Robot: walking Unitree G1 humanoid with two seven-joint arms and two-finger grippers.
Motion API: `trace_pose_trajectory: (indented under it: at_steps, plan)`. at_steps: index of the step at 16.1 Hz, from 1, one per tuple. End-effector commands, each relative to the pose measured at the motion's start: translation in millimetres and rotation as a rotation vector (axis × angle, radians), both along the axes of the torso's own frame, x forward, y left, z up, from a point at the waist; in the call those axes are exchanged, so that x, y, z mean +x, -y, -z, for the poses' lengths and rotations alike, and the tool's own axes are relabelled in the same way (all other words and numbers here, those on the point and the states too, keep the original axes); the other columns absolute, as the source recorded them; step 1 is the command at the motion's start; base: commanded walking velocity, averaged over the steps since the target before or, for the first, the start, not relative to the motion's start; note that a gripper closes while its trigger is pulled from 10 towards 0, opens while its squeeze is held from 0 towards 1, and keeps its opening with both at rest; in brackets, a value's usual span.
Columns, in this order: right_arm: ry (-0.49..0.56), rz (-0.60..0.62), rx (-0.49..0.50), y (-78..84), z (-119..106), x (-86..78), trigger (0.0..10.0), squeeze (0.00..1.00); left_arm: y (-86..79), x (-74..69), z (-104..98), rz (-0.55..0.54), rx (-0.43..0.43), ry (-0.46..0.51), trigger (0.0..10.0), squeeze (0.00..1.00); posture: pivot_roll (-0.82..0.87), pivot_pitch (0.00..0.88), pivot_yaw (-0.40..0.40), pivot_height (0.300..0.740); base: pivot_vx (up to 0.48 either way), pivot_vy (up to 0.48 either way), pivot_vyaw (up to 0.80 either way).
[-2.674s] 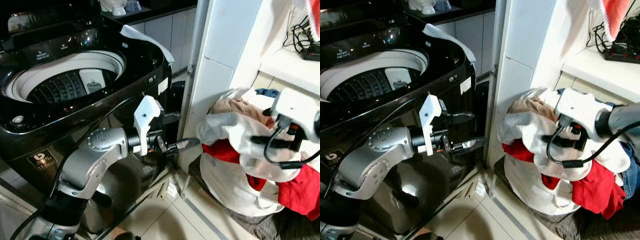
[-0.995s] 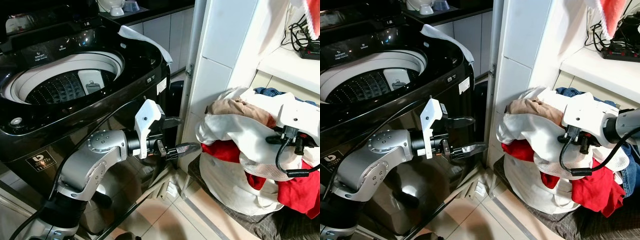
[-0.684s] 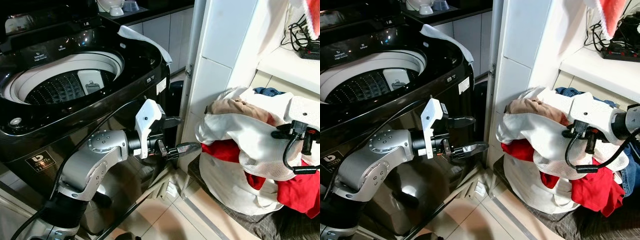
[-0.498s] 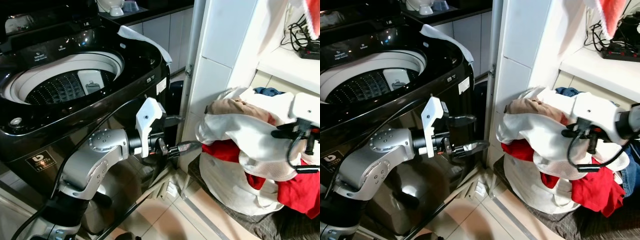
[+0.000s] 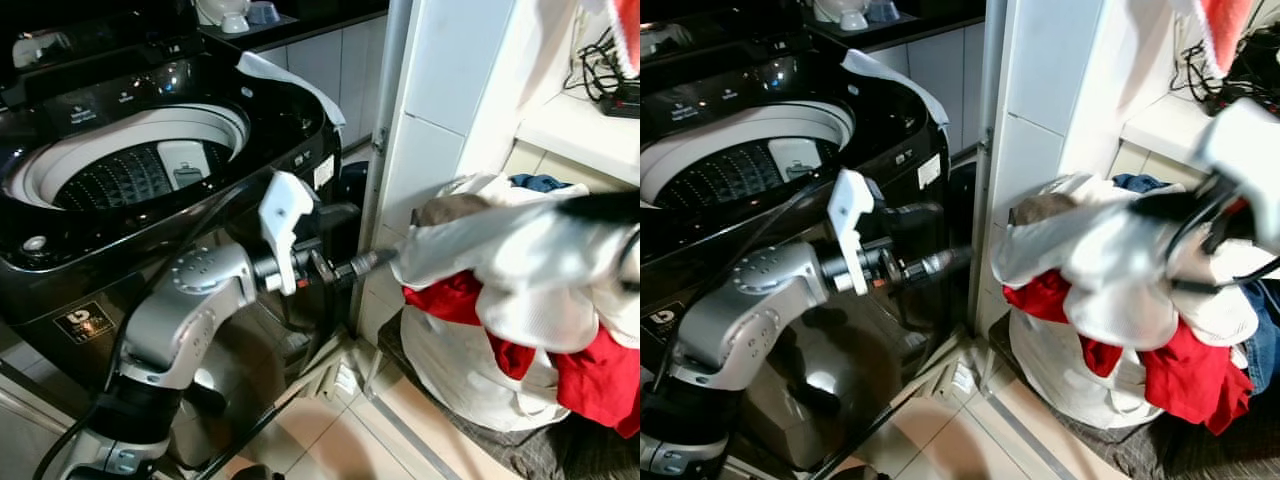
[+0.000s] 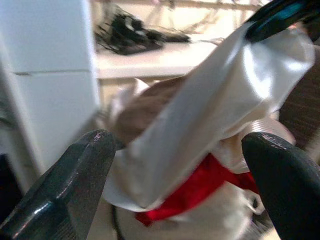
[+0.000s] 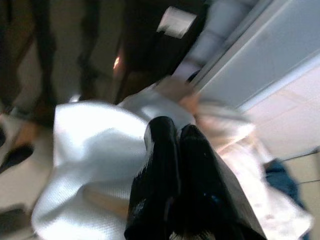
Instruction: Clothes washing
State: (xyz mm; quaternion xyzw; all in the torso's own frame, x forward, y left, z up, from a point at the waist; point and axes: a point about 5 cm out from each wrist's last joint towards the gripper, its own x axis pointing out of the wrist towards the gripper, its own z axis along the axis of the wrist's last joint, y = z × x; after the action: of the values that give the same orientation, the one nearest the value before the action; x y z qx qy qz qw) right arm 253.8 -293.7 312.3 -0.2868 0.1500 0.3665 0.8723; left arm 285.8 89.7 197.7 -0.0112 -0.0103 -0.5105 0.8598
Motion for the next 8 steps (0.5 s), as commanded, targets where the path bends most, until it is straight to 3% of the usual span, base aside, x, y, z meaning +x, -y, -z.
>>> trace_pose_trajectory:
  at_steps: [1,4,6,7,8]
  plan:
    - [0.14,0.049,0.058,8.1,-27.5,-3.6,0.0,0.0,-2.7,4.8,-5.9,-0.037,-0.008,0.029,10.0,0.0,-0.04,0.0,0.043,0.74,0.0,0.0,0.0]
    - [0.39,0.117,0.285,13.8,-68.2,2.2,0.0,0.0,-2.5,11.2,-13.2,-0.1,-0.056,0.061,10.0,0.0,-0.03,0.0,0.041,0.74,0.0,0.0,0.0]
    - [0.491,0.125,0.414,9.3,-86.8,8.1,0.0,0.0,-3.8,16.6,-19.4,-0.149,-0.079,0.093,10.0,0.0,-0.03,0.0,0.044,0.74,0.0,0.0,0.0]
    - [0.586,0.143,0.565,3.7,-106.4,17.1,0.0,0.0,-8.6,27.7,-32.7,-0.26,-0.139,0.133,10.0,0.0,-0.04,0.0,0.047,0.74,0.0,0.0,0.0]
    - [0.62,0.146,0.642,-0.1,-115.4,21.4,0.0,0.0,-12.1,33.2,-40.3,-0.318,-0.168,0.158,10.0,0.0,-0.04,0.0,0.047,0.74,0.0,0.0,0.0]
